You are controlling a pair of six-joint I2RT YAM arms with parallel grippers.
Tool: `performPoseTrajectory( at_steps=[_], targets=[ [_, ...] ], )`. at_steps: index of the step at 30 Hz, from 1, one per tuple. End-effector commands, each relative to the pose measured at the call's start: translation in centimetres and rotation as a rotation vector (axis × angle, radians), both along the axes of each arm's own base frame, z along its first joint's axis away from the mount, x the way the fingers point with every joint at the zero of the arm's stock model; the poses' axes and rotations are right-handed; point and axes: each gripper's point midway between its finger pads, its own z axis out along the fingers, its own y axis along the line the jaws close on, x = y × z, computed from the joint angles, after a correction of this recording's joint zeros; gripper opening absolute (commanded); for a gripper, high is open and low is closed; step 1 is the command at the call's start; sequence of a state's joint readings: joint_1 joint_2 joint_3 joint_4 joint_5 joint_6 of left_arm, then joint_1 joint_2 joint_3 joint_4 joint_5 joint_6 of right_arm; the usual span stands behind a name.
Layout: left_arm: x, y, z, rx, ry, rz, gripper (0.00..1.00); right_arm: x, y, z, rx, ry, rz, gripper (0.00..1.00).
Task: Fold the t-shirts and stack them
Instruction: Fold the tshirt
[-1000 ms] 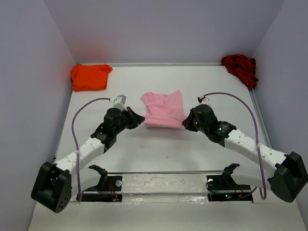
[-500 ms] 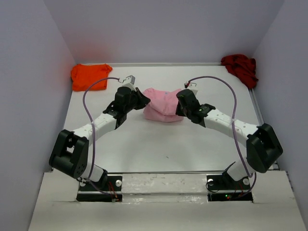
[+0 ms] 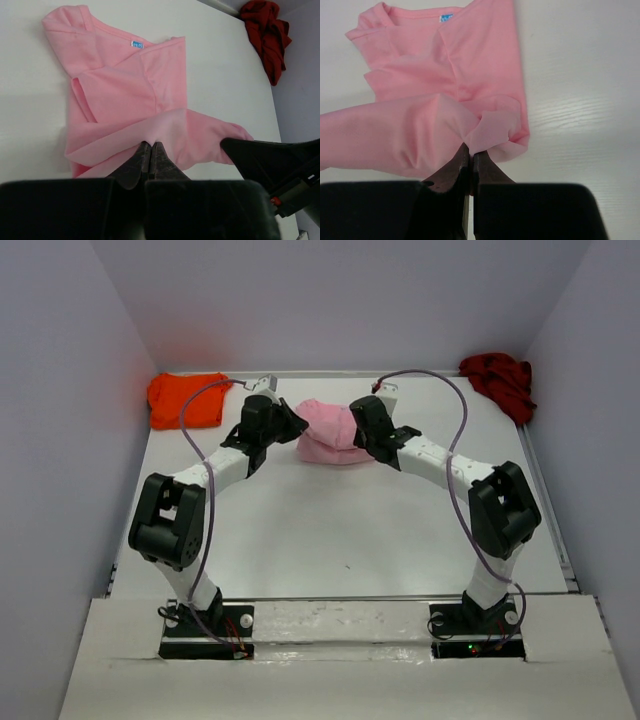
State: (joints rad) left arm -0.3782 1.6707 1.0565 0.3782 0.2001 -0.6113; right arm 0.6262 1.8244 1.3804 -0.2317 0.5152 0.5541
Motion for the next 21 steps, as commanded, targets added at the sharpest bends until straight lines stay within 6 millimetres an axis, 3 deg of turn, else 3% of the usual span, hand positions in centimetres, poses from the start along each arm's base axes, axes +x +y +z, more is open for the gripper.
performPoseTrajectory(
  at_steps=[1,2,8,11,14,18,21],
  targets=[
    [3.0,1.0,3.7,-0.057,-0.1,0.014,0.0,3.3,-3.1,3.9,0.022,-0.121,-0.134,0.0],
    [3.5,1.3,2.9,-0.053,-0.085,0.02,0.0,3.6,-3.5,3.9,0.021,-0.122,-0.147,0.0],
    [6.0,3.5,2.1,-0.094,-0.069,0.05,0.0,5.5,-5.7,3.2,-0.002,-0.122,-0.209,0.0],
    [6.1,3.7,2.3,-0.103,-0.076,0.044,0.0,5.6,-5.9,2.7,-0.001,-0.108,-0.201,0.0],
    [5.5,3.5,2.1,-0.107,-0.071,0.034,0.0,5.0,-5.4,2.5,0.027,-0.095,-0.171,0.0],
    [4.0,2.8,1.3,-0.114,-0.06,0.022,0.0,3.3,-5.4,0.5,0.041,-0.041,-0.144,0.0],
    [2.4,1.9,0.5,-0.124,-0.046,0.001,0.0,2.1,-5.6,0.2,0.068,-0.028,-0.14,0.0]
  ],
)
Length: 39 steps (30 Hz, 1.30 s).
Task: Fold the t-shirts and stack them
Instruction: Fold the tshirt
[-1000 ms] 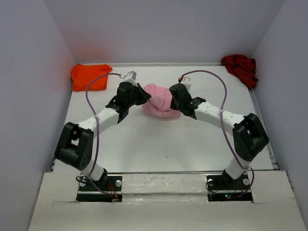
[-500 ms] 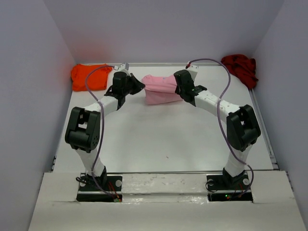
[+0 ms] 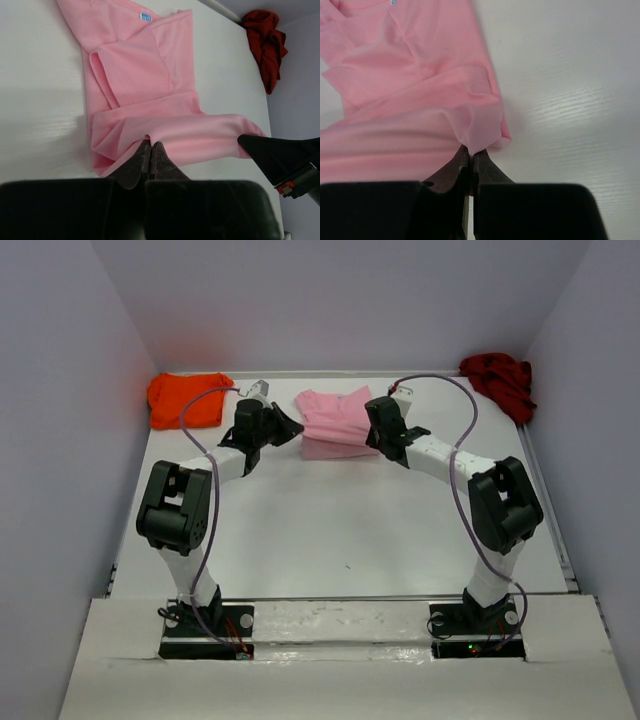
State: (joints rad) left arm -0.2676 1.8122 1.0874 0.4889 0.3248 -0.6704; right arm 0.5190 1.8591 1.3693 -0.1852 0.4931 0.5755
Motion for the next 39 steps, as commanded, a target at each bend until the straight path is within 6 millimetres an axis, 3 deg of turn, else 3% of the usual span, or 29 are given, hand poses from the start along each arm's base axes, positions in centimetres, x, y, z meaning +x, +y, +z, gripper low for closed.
performPoseTrajectory(
  at_steps=[1,3,4,7,9,10,11,12,13,15,16,17,18,20,21,22,23,25,26,28,30,32,33,35,36,37,38,39],
  targets=[
    [-1.8,-0.6,2.3,-0.032,-0.07,-0.015,0.0,-1.7,-1.3,0.5,0.039,-0.007,-0.023,0.0],
    [-3.0,-1.3,2.6,-0.044,-0.078,-0.03,0.0,-2.9,-1.1,0.7,0.051,-0.004,-0.006,0.0],
    [-4.0,-1.3,1.7,-0.05,-0.052,-0.031,0.0,-4.2,-0.9,-0.4,0.051,0.023,0.006,0.0],
    [-6.5,-2.6,2.8,-0.063,-0.08,-0.064,0.0,-6.5,-0.3,0.1,0.101,0.025,0.039,0.0],
    [-9.2,-3.4,3.0,-0.061,-0.086,-0.085,0.0,-9.1,0.3,-1.1,0.092,0.054,0.079,0.0],
    [-10.8,-3.3,1.9,-0.054,-0.062,-0.09,0.0,-10.0,0.2,-1.1,0.093,0.054,0.083,0.0],
    [-11.9,-3.4,1.9,-0.057,-0.06,-0.096,0.0,-11.1,0.2,0.2,0.114,0.033,0.097,0.0],
    [-13.2,-3.8,3.5,-0.075,-0.095,-0.101,0.0,-12.8,0.3,-0.9,0.107,0.058,0.121,0.0],
    [-14.4,-3.9,3.5,-0.078,-0.091,-0.106,0.0,-13.8,0.6,-0.7,0.12,0.057,0.139,0.0],
    [-17.0,-3.5,3.8,-0.101,-0.098,-0.095,0.0,-16.6,0.8,-0.4,0.139,0.058,0.178,0.0],
    [-19.1,-3.8,2.3,-0.094,-0.062,-0.119,0.0,-17.9,0.7,-0.7,0.153,0.08,0.184,0.0],
    [-20.2,-3.5,3.5,-0.119,-0.078,-0.107,0.0,-19.4,0.8,-0.6,0.17,0.083,0.207,0.0],
    [-20.9,-3.2,3.3,-0.121,-0.071,-0.099,0.0,-19.7,0.6,0.1,0.19,0.074,0.202,0.0],
    [-23.3,-2.7,4.0,-0.146,-0.091,-0.104,0.0,-22.0,0.0,-1.0,0.189,0.116,0.208,0.0],
    [-23.8,-2.1,4.0,-0.148,-0.093,-0.077,0.0,-22.8,-0.1,0.0,0.22,0.092,0.218,0.0],
    [-24.6,-1.6,3.2,-0.131,-0.065,-0.07,0.0,-23.3,-0.6,-0.1,0.225,0.095,0.209,0.0],
    [-25.9,-1.3,3.9,-0.163,-0.082,-0.076,0.0,-24.4,-1.1,-0.7,0.219,0.119,0.209,0.0],
    [-26.4,0.7,3.1,-0.148,-0.071,-0.007,0.0,-24.9,-2.1,0.3,0.227,0.097,0.192,0.0],
    [-26.5,0.7,2.9,-0.145,-0.068,-0.006,0.0,-24.9,-2.4,0.7,0.225,0.086,0.184,0.0],
    [-26.3,1.9,3.7,-0.145,-0.11,0.041,0.0,-24.5,-2.7,2.0,0.216,0.052,0.18,0.0],
    [-25.7,2.8,4.0,-0.124,-0.137,0.09,0.0,-23.4,-2.7,3.9,0.2,0.007,0.164,0.0],
    [-25.0,2.7,4.5,-0.103,-0.151,0.103,0.0,-22.0,-2.4,4.2,0.138,-0.004,0.151,0.0],
    [-24.5,2.6,4.7,-0.091,-0.163,0.113,0.0,-21.1,-1.6,5.7,0.145,-0.027,0.149,0.0],
    [-23.5,1.9,4.4,-0.054,-0.148,0.109,0.0,-19.6,-0.6,6.8,0.119,-0.053,0.155,0.0],
    [-23.2,1.7,4.4,-0.052,-0.139,0.112,0.0,-18.7,0.2,5.8,0.082,-0.033,0.161,0.0],
    [-22.5,1.1,4.4,-0.041,-0.136,0.107,0.0,-17.4,1.2,7.5,0.083,-0.078,0.168,0.0],
    [-22.2,0.8,4.5,-0.035,-0.136,0.105,0.0,-16.7,1.9,7.4,0.072,-0.079,0.173,0.0],
    [-21.7,0.7,4.9,-0.035,-0.15,0.116,0.0,-15.7,2.9,5.9,0.03,-0.046,0.178,0.0]
  ],
)
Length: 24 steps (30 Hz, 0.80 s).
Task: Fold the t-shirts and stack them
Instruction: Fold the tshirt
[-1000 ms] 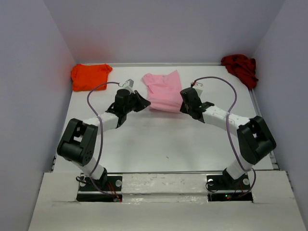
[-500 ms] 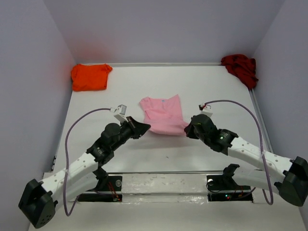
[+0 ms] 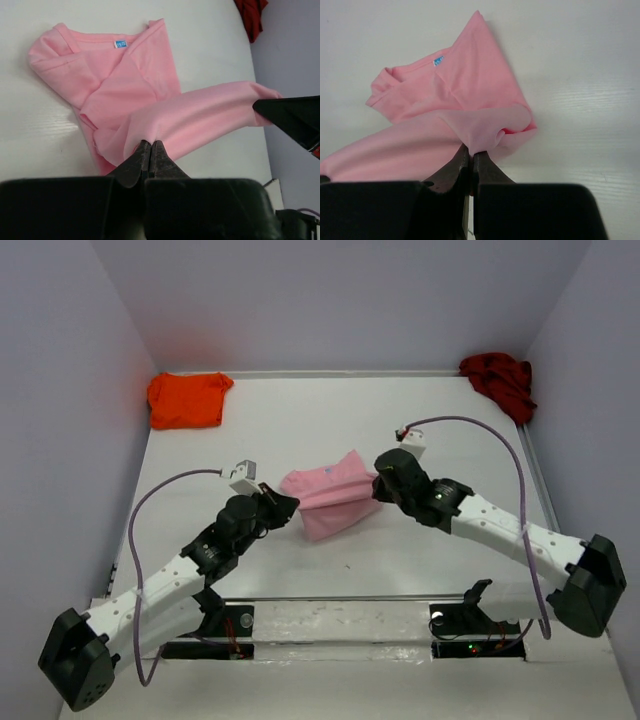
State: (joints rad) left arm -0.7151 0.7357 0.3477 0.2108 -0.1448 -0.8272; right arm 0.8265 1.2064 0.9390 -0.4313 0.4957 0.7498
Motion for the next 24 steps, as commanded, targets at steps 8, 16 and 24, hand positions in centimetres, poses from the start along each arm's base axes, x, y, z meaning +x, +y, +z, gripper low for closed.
performPoseTrajectory(
  at_steps=[8,16,24],
  targets=[
    [6.7,1.3,4.2,0.084,-0.096,0.191,0.0,12.5,6.9,-1.1,-0.126,-0.077,-0.029,0.0],
    [6.9,3.4,5.6,0.097,-0.113,0.261,0.48,16.0,9.4,-4.1,-0.209,-0.079,0.023,0.8],
    [5.6,5.6,7.2,0.101,-0.163,0.31,0.73,13.8,8.2,0.1,-0.17,-0.135,0.08,0.91]
  ],
)
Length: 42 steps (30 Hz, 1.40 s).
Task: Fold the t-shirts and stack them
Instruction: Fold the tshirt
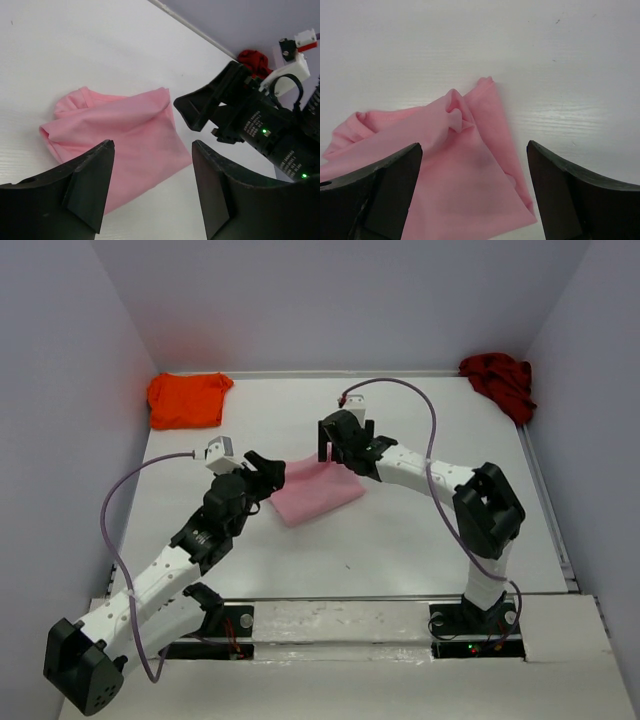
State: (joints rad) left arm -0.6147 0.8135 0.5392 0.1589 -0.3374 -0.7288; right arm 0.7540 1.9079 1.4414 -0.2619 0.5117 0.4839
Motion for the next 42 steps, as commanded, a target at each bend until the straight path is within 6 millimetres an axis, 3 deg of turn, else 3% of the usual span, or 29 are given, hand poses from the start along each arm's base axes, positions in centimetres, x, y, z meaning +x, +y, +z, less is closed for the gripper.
performPoseTrajectory(
  at_steps=[1,6,9,19,26,32,35,36,39,40,42],
  targets=[
    [0.1,1.0,1.7,0.008,-0.053,0.034,0.72,-0.3,0.1,5.4,0.078,-0.104,0.04,0.91],
    [-0.2,-0.8,1.3,-0.048,-0.054,-0.044,0.68,-1.6,1.2,4.7,0.116,-0.058,0.124,0.9],
    [-0.5,-0.3,2.3,-0.051,-0.09,-0.038,0.68,-2.0,2.6,3.9,0.129,-0.033,0.179,0.89],
    [-1.7,0.1,3.8,-0.061,-0.12,-0.059,0.68,0.3,4.8,-0.6,0.072,0.012,0.192,0.85],
    [-2.7,0.4,2.6,-0.058,-0.109,-0.079,0.66,2.9,5.4,-0.5,0.067,-0.015,0.181,0.79],
    [-3.1,0.9,2.4,-0.051,-0.107,-0.076,0.66,3.3,5.9,2.0,0.09,-0.053,0.197,0.79],
    [-3.2,0.7,2.5,-0.057,-0.111,-0.084,0.66,4.1,5.8,1.5,0.08,-0.047,0.19,0.79],
    [-3.3,0.5,2.4,-0.057,-0.108,-0.095,0.66,4.6,5.3,0.5,0.063,-0.034,0.176,0.79],
    [-3.3,0.5,2.2,-0.05,-0.104,-0.1,0.64,4.2,5.2,0.8,0.071,-0.024,0.173,0.78],
    [-3.3,0.5,2.1,-0.049,-0.103,-0.097,0.64,3.9,5.2,2.7,0.1,-0.048,0.183,0.77],
    [-3.4,0.7,1.8,-0.044,-0.103,-0.092,0.64,3.0,4.6,3.4,0.111,-0.051,0.191,0.78]
  ],
)
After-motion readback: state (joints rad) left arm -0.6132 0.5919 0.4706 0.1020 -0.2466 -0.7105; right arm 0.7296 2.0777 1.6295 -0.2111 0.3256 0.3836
